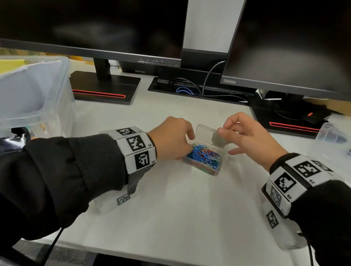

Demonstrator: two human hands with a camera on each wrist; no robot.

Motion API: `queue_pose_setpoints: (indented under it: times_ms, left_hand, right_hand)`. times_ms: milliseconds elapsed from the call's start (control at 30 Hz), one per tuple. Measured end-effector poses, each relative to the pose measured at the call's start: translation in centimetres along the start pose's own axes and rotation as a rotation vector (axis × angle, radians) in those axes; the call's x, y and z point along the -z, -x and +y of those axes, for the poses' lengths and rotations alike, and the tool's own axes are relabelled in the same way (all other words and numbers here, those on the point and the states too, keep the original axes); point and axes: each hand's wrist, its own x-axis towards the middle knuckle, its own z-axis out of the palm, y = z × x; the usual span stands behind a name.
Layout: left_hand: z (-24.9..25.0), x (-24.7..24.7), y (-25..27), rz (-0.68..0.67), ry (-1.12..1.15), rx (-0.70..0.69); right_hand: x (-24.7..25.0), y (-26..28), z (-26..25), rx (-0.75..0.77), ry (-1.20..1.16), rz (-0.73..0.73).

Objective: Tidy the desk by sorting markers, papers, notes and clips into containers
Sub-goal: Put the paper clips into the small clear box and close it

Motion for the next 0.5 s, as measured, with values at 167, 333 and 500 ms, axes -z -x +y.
queue_pose_setpoints:
  times_ms: [167, 333, 500]
  left_hand:
    - [0.03, -0.03, -0.15, -0.044, 0.112, 0.009]
    - [0.1, -0.1, -0.21, -0.121, 0.158, -0.014]
    - [0.42, -0.32, 0.31, -0.243, 0.06, -0.048]
  right_hand:
    - [-0.17, 0.2, 0.19, -0.055, 0.155, -0.184]
    - [-0.66, 0.51, -0.14, -0.089, 0.302, -0.262]
    - [-0.76, 0.54, -0.07, -0.255, 0.451, -0.273]
